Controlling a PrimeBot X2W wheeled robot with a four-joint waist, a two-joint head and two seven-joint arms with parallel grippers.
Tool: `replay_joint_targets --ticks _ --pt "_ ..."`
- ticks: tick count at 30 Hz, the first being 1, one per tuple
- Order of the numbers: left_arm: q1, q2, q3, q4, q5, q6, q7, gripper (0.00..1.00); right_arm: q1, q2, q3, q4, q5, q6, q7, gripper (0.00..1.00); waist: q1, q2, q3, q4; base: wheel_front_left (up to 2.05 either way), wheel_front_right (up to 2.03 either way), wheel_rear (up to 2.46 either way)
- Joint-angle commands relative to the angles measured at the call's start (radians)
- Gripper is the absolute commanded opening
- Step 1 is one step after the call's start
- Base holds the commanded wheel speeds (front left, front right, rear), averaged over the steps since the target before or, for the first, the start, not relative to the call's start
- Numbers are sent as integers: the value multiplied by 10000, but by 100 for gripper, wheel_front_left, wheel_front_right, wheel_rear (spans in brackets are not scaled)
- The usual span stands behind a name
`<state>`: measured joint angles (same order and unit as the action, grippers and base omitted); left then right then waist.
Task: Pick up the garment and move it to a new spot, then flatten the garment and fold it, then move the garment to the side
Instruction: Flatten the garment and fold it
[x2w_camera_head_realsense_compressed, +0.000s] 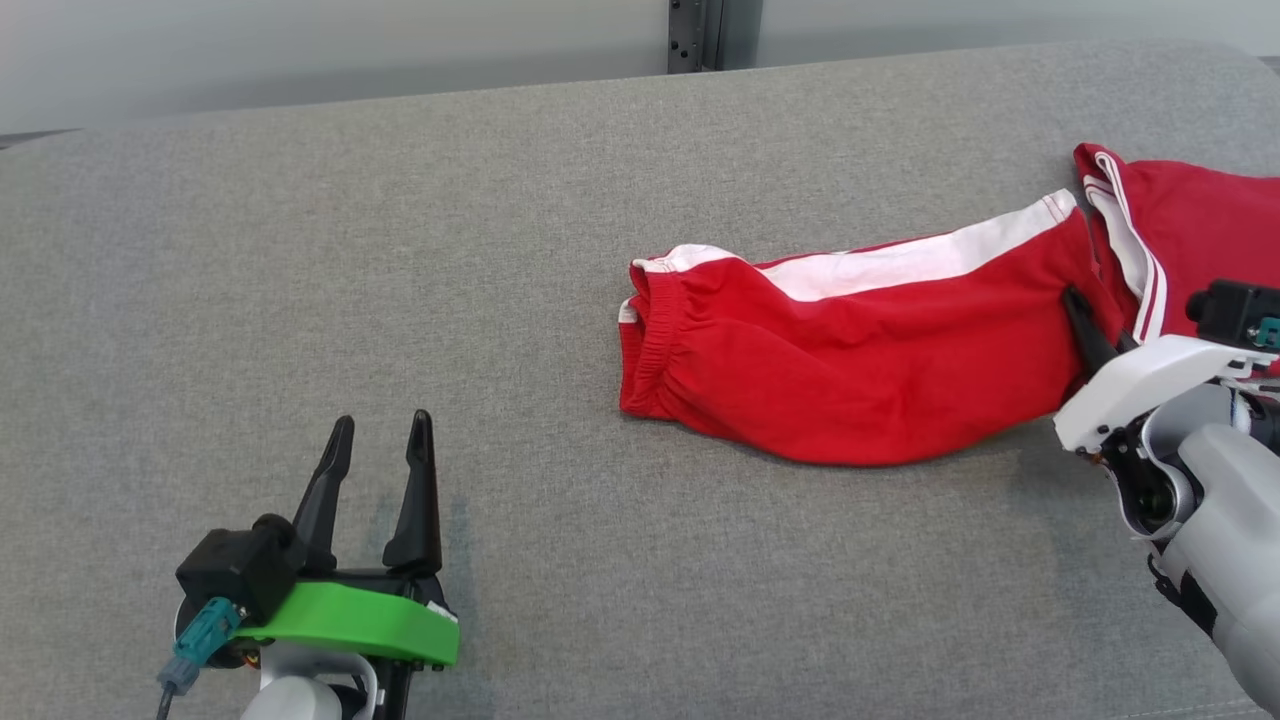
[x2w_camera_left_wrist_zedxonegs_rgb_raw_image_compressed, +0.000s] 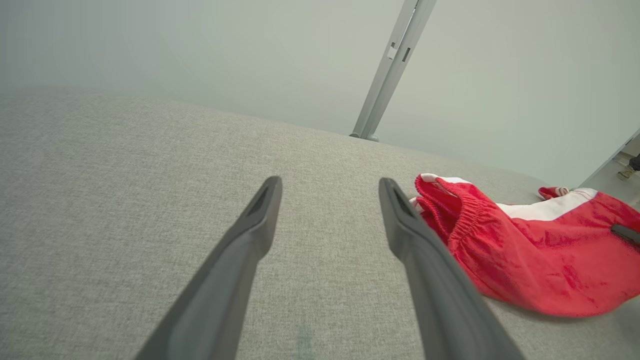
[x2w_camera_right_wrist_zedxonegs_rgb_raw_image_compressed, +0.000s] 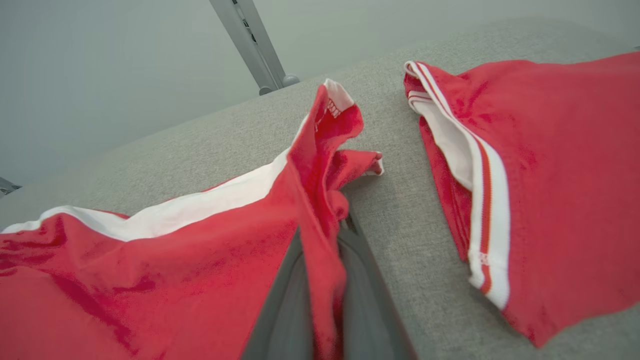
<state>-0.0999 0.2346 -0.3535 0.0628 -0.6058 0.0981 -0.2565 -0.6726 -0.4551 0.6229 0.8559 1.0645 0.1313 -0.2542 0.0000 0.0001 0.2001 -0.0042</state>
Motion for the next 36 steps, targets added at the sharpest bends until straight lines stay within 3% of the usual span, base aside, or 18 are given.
replay_joint_targets --ticks 1,7,14,24,30,31,32,33,34,36 --pt "113 46 -14 47 68 -11 7 100 72 89 -79 -250 73 -11 -66 0 0 -1 -124 42 0 0 0" --pt "264 -33 -51 195 -43 -46 -12 100 179 408 62 -1711 60 -8 -101 0 0 -1 -502 419 0 0 0" --pt "376 -87 -68 227 -135 -88 -32 100 -14 1264 659 -2827 -153 -8 295 0 0 -1 -744 883 0 0 0" --pt "89 -264 -138 302 -154 -189 -51 100 -887 2494 1467 -1309 -1099 -8 837 0 0 -1 -432 1401 0 0 0" --pt "21 -373 -75 383 -73 -231 -80 100 -1136 2870 1851 -597 -1332 -8 910 0 0 -1 -318 1480 0 0 0" --pt "16 -387 -58 394 -66 -236 -82 100 -1131 2921 1908 -528 -1344 -8 920 27 0 -1 -315 1474 0 0 0" --pt "17 -401 -36 400 -61 -244 -87 100 -1113 2976 1988 -493 -1327 -8 959 44 0 -1 -314 1456 0 0 0" --pt "19 -411 -14 407 -52 -254 -85 100 -1111 3010 2032 -475 -1304 -8 936 92 0 -1 -316 1434 0 0 0" --pt "26 -416 14 421 -42 -256 -70 100 -1104 3052 2119 -503 -1283 -6 917 100 0 -1 -321 1390 0 0 0" --pt "36 -425 36 435 -22 -274 -75 100 -1071 3074 2257 -603 -1239 -8 873 100 0 -1 -346 1303 0 0 0"
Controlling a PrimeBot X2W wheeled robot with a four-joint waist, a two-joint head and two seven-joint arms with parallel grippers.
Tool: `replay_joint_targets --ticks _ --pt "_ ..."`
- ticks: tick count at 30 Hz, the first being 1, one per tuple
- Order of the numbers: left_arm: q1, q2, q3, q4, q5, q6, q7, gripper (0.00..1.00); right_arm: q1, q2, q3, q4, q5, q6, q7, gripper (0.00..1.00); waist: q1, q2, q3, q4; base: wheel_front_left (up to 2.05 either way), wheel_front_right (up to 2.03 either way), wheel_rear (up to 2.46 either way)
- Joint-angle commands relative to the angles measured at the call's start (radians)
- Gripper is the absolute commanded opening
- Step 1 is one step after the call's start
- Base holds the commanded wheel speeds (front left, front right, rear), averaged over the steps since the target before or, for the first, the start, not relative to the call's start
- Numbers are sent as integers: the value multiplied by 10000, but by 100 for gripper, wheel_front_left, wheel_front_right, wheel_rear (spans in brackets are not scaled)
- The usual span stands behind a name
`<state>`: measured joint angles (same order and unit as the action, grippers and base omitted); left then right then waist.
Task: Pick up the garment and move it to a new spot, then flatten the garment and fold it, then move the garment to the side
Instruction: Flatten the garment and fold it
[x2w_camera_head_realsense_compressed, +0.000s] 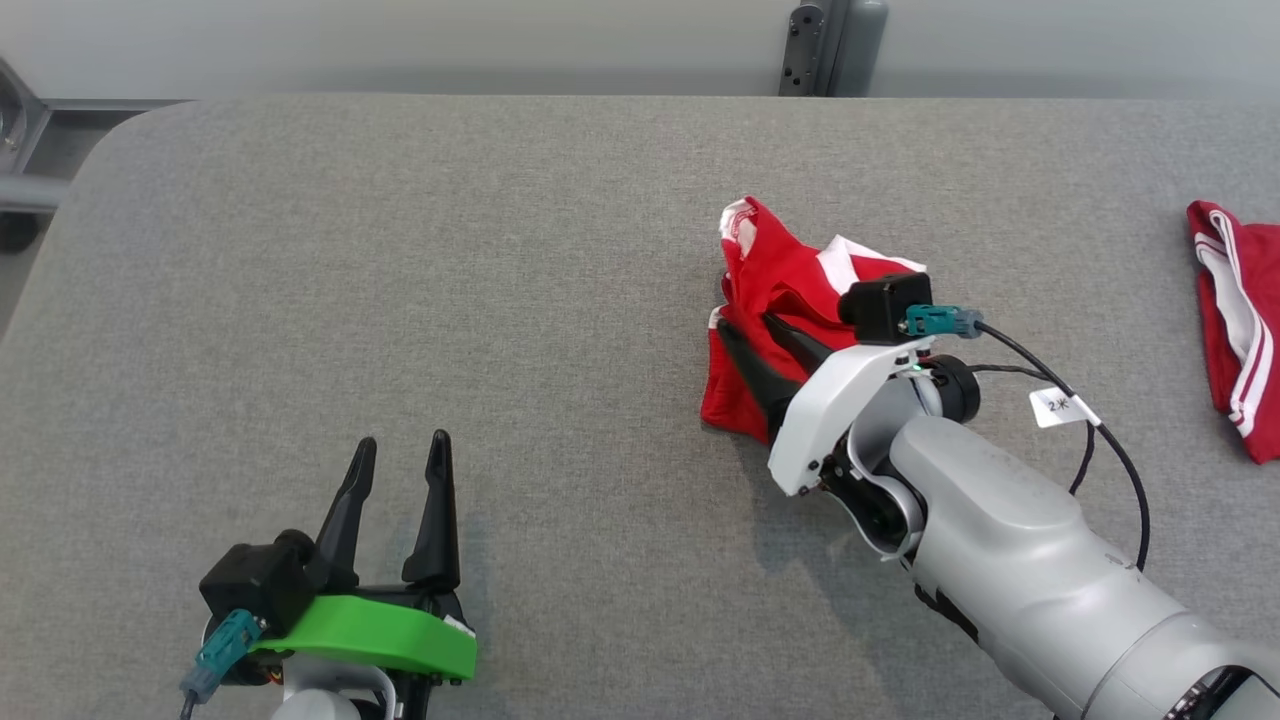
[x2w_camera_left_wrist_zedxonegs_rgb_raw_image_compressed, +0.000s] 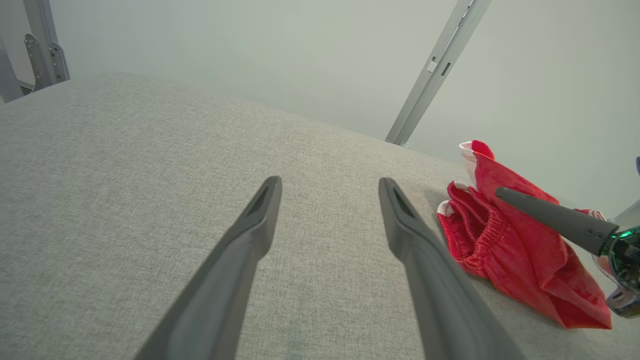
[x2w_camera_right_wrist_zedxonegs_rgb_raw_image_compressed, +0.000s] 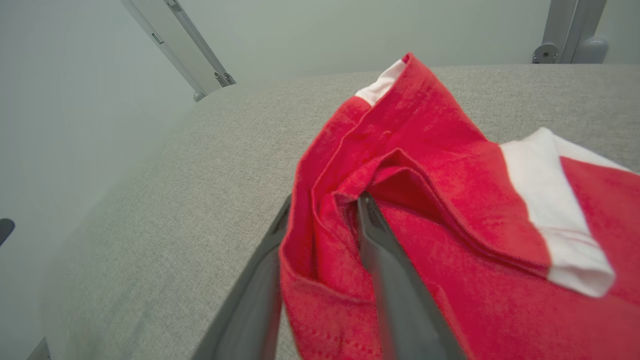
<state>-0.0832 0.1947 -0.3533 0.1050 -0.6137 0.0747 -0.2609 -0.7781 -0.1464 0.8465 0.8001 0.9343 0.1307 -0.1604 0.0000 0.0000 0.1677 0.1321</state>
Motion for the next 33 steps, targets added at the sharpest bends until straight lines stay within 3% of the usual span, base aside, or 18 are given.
replay_joint_targets --ticks 1,10,16,21,23,24,26,27,28,33 --pt "-117 -26 55 22 67 -53 -33 100 -5 -21 107 -145 62 -2 -98 100 0 0 -40 -117 0 0 0" --pt "97 24 123 -1 113 -36 -41 100 408 -594 134 -1440 222 -2 -682 100 0 0 -299 -650 0 0 0" --pt "211 96 124 -115 97 27 -30 100 863 -1198 -977 -2050 17 -2 -977 100 0 0 -376 -891 0 0 0" --pt "192 131 72 -214 97 30 20 100 1214 -1515 -1943 -1783 -568 -2 -1045 100 0 0 -294 -893 0 0 0" --pt "131 140 42 -251 106 18 47 100 1299 -1600 -2203 -1565 -917 -2 -1055 80 0 0 -208 -827 0 0 0" --pt "93 140 35 -259 110 11 60 100 1347 -1627 -2316 -1431 -1090 -2 -1056 53 0 0 -162 -786 0 0 0" --pt "27 129 15 -281 108 16 75 100 1455 -1573 -2496 -1171 -1251 -2 -1037 29 0 0 -65 -680 0 0 0" --pt "1 126 19 -281 99 14 80 100 1468 -1537 -2565 -1038 -1304 -2 -1037 8 0 0 -12 -622 0 0 0" --pt "-21 127 23 -281 96 12 71 100 1456 -1510 -2614 -886 -1357 -2 -1003 0 0 0 45 -559 0 0 0" --pt "-192 60 -3 -256 97 -44 52 100 1303 -1347 -2490 -272 -1522 -2 -672 0 0 0 340 -184 0 0 0"
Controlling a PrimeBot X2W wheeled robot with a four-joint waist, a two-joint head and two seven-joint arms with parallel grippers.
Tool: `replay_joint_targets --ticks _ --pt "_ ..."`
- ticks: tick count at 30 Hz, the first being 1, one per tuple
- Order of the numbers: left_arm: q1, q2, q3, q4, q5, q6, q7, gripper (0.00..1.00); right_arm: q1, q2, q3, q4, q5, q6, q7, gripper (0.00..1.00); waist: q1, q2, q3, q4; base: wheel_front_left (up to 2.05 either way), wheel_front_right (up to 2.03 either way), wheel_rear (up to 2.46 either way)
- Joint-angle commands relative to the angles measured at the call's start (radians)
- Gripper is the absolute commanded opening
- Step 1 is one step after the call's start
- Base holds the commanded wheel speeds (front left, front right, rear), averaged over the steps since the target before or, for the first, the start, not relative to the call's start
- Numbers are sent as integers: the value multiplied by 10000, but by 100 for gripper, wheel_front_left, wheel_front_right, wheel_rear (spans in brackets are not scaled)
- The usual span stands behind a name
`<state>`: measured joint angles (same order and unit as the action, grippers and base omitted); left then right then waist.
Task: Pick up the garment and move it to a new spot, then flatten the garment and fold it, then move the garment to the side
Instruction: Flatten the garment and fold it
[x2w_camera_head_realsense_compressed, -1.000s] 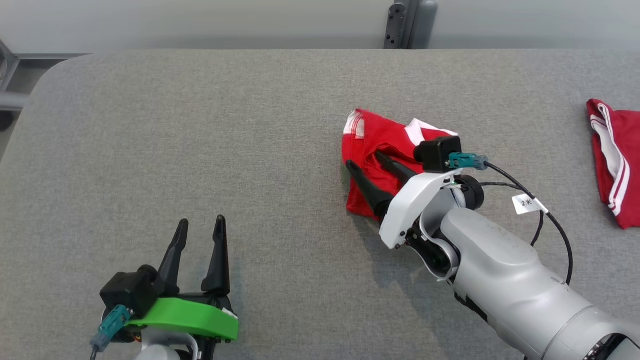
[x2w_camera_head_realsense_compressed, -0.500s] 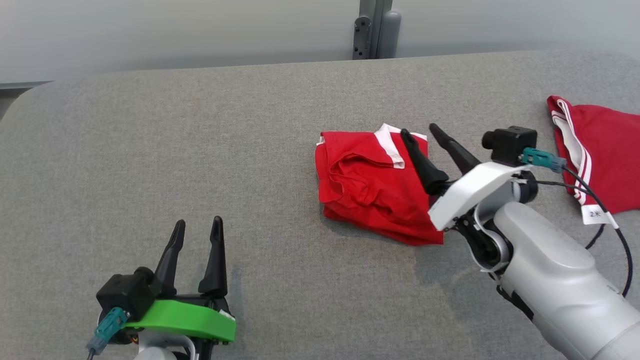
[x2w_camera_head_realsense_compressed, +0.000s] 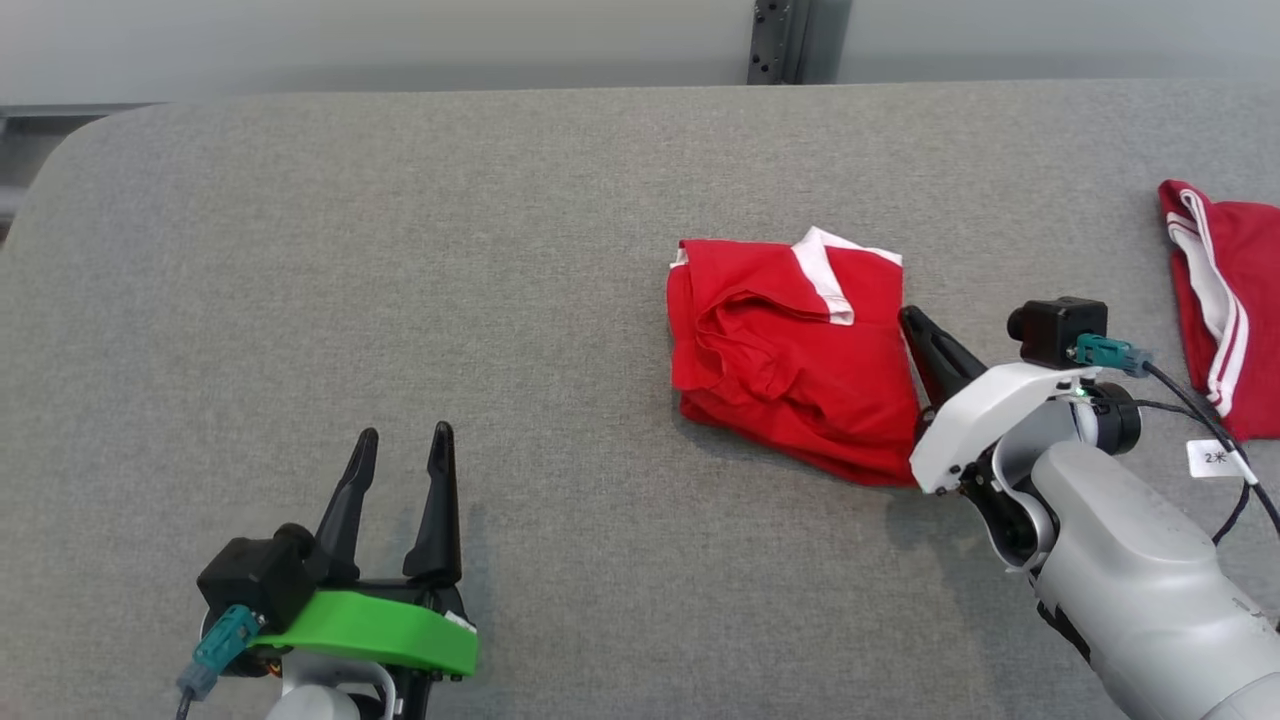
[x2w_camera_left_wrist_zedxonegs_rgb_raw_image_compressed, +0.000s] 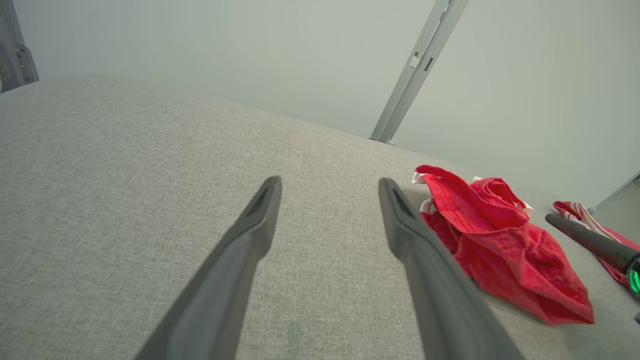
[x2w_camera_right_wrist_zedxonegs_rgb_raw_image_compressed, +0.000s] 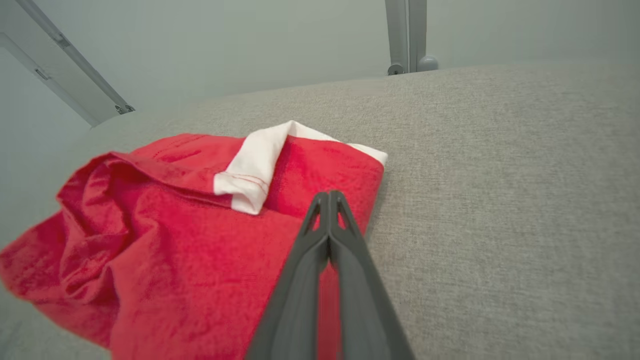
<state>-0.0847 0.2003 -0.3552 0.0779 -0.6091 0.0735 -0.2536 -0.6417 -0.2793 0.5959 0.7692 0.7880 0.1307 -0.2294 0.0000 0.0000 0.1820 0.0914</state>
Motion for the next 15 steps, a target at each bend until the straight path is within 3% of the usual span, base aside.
replay_joint_targets --ticks 1,15 --pt "-212 -11 24 20 49 -44 -29 100 -141 6 82 120 -92 -2 91 0 0 0 246 291 0 0 0" --pt "-538 -390 -30 295 148 -287 -103 100 -1864 197 1268 487 78 -2 883 0 0 0 787 1396 0 0 0"
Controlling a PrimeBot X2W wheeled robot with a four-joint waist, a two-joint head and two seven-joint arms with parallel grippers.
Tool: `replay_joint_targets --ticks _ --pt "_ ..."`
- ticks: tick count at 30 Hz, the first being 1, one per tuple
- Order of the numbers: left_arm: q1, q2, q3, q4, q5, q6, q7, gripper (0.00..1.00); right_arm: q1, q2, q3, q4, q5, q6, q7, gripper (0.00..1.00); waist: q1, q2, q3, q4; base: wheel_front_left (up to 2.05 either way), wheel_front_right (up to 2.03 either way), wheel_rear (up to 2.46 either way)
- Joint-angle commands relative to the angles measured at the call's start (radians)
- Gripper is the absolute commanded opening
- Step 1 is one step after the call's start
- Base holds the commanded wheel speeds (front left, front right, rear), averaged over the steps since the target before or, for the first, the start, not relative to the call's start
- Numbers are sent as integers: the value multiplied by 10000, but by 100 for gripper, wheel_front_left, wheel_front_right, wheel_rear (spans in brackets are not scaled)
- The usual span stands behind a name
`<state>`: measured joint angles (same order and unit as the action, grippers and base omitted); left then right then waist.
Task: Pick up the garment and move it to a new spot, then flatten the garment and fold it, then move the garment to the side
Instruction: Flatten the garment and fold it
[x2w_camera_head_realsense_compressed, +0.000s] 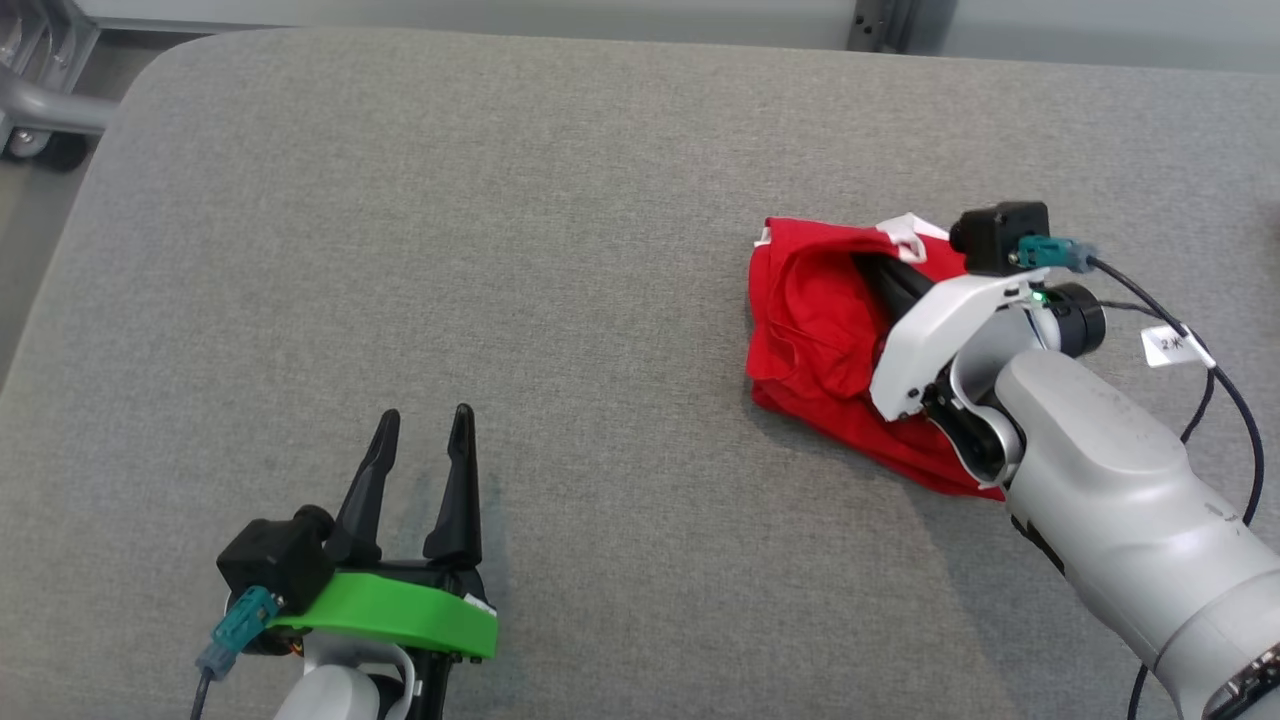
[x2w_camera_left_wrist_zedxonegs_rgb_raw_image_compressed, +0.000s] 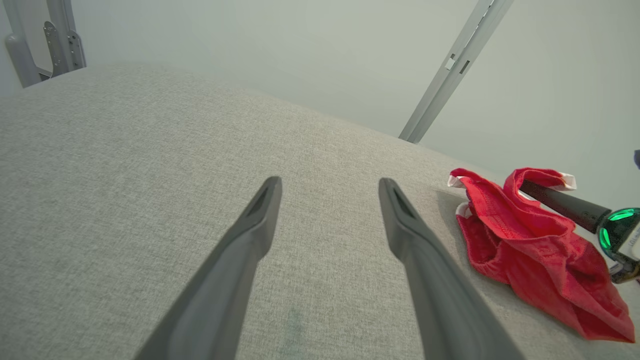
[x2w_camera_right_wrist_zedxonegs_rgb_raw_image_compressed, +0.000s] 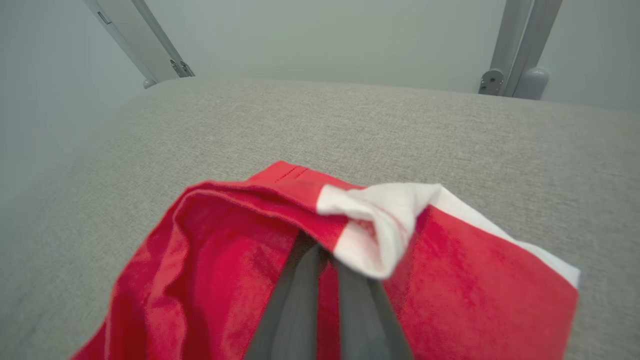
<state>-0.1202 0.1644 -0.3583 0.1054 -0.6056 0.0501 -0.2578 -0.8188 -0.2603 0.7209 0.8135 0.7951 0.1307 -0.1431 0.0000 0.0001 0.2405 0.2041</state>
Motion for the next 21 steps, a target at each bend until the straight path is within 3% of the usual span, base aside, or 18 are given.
replay_joint_targets --ticks 1,7,11,21 --pt "-212 -60 9 52 133 -73 -65 100 -274 58 111 99 2 -2 97 0 0 -1 250 352 0 0 0" --pt "-358 -296 -30 263 209 -253 -65 100 -1166 292 405 1006 62 -2 368 0 0 -1 519 879 0 0 0" --pt "-311 -389 117 365 271 -308 -76 100 -1478 404 633 1158 142 -2 -54 0 0 -1 472 937 0 0 0" --pt "184 -308 483 320 442 -381 -73 100 -626 -300 949 237 288 -2 -1129 0 0 -1 -321 -29 0 0 0"
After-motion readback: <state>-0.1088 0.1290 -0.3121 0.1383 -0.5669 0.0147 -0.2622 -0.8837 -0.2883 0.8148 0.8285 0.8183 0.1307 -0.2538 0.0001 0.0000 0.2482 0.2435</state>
